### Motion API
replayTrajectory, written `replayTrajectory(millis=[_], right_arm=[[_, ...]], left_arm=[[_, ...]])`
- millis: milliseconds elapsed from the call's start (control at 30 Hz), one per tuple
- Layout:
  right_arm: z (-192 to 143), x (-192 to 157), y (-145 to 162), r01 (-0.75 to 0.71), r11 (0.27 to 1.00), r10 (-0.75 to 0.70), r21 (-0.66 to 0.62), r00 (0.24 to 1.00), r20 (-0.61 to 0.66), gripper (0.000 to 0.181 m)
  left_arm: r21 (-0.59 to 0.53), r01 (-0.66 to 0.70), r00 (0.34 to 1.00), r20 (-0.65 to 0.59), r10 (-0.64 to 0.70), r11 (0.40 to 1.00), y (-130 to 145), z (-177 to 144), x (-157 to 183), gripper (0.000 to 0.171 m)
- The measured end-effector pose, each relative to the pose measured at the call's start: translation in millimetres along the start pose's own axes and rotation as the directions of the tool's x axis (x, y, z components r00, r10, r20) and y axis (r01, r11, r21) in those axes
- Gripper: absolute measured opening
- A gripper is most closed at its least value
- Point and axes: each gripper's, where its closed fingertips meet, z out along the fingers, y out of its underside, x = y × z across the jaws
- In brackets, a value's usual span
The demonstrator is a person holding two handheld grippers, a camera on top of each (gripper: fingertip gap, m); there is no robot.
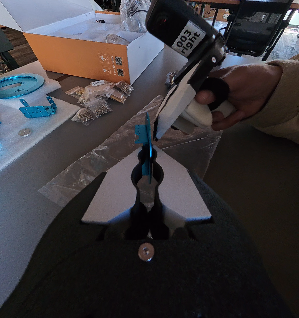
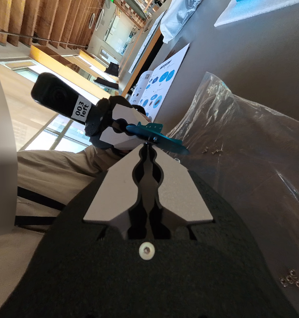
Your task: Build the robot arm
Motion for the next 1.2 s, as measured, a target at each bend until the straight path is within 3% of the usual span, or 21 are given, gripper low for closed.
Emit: replayTrajectory(millis=[333, 400, 467, 533, 633, 700, 767, 867, 933, 967, 1100, 1200], right_arm=[[0.3, 2.0, -3.1, -0.055, 0.998, 0.055, 0.019, 0.998, 0.023, 0.0], [-4.5, 8.3, -2.7, -0.01, 1.0, 0.01, 0.018, 0.999, -0.03, 0.0], [-16.6, 19.9, -3.1, 0.129, 0.992, -0.126, 0.009, 0.979, -0.162, 0.0], [-31.5, 24.9, -0.5, 0.356, 0.932, -0.359, -0.063, 0.887, -0.29, 0.0], [-46.7, 14.0, 13.1, 0.623, 0.754, -0.651, -0.208, 0.67, -0.357, 0.0], [-53.4, 6.0, 31.5, 0.719, 0.626, -0.776, -0.302, 0.533, -0.337, 0.002], [-62.6, -0.9, 60.6, 0.71, 0.586, -0.81, -0.391, 0.504, -0.298, 0.002], [-76.2, -12.4, 110.9, 0.62, 0.614, -0.78, -0.488, 0.571, -0.255, 0.013], [-74.8, -11.0, 129.7, 0.567, 0.657, -0.744, -0.497, 0.595, -0.304, 0.018], [-71.0, -6.0, 133.6, 0.543, 0.679, -0.727, -0.495, 0.592, -0.347, 0.011], [-50.1, 3.3, 133.9, 0.519, 0.735, -0.677, -0.437, 0.601, -0.425, 0.015], [-45.3, 8.7, 132.2, 0.542, 0.702, -0.712, -0.462, 0.565, -0.417, 0.015]], left_arm=[[-0.017, 0.005, 1.0, 0.007, -0.004, 1.0, 3.0, 1.0, -1.5, 0.002], [-0.029, 0.025, 0.999, 0.024, -0.024, 0.999, 6.1, 1.2, -7.5, 0.002], [-0.034, 0.063, 0.997, 0.042, -0.062, 0.997, 9.4, 1.0, -15.4, 0.002], [-0.033, 0.094, 0.994, 0.053, -0.092, 0.995, 11.1, 0.3, -21.6, 0.002], [-0.021, 0.108, 0.992, 0.061, -0.107, 0.994, 9.6, -0.7, -25.4, 0.002], [-0.014, 0.106, 0.992, 0.066, -0.104, 0.994, 8.3, -1.2, -26.0, 0.002], [-0.011, 0.098, 0.992, 0.074, -0.097, 0.995, 7.6, -1.7, -26.6, 0.002], [0.0, 0.101, 0.992, 0.074, -0.101, 0.995, 5.3, -2.6, -26.1, 0.002], [0.009, 0.108, 0.992, 0.071, -0.109, 0.994, 3.0, -3.3, -25.7, 0.002], [0.013, 0.112, 0.991, 0.07, -0.112, 0.994, 2.2, -3.6, -25.4, 0.002], [0.014, 0.117, 0.991, 0.068, -0.117, 0.993, 2.5, -3.0, -24.4, 0.002], [0.01, 0.109, 0.991, 0.072, -0.109, 0.994, 3.5, -2.5, -24.1, 0.002]])
